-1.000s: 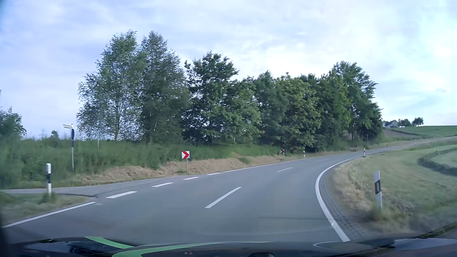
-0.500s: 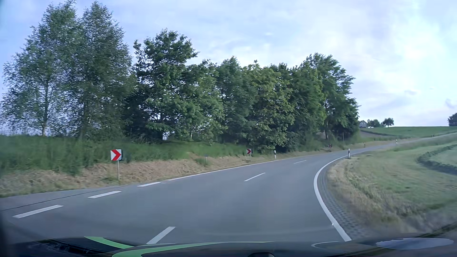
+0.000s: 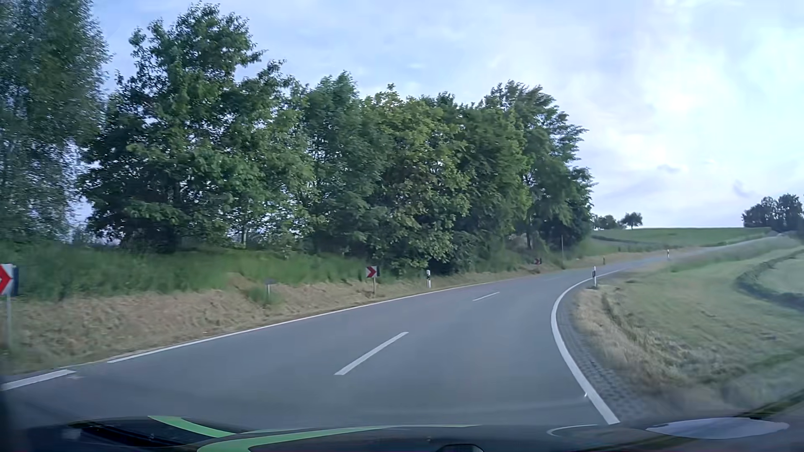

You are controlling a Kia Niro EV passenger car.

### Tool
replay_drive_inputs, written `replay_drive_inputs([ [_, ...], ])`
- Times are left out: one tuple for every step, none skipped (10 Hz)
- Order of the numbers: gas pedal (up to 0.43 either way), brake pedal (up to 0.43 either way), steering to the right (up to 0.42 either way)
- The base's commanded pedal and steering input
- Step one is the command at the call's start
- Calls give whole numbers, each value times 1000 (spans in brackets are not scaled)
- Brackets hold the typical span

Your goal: Follow the waypoints while adhering to traffic rules and regulations

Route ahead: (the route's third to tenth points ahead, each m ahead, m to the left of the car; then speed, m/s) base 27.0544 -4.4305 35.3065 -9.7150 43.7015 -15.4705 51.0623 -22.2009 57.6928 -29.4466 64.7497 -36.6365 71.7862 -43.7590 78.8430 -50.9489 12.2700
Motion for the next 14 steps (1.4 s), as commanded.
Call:
replay_drive_inputs([
  [299, 0, 86],
  [299, 0, 84],
  [299, 0, 84],
  [331, 0, 83],
  [331, 0, 83],
  [331, 0, 83],
  [331, 0, 83],
  [331, 0, 85],
  [331, 0, 85],
  [331, 0, 85],
  [331, 0, 85],
  [331, 0, 85],
  [331, 0, 83],
  [339, 0, 80],
])
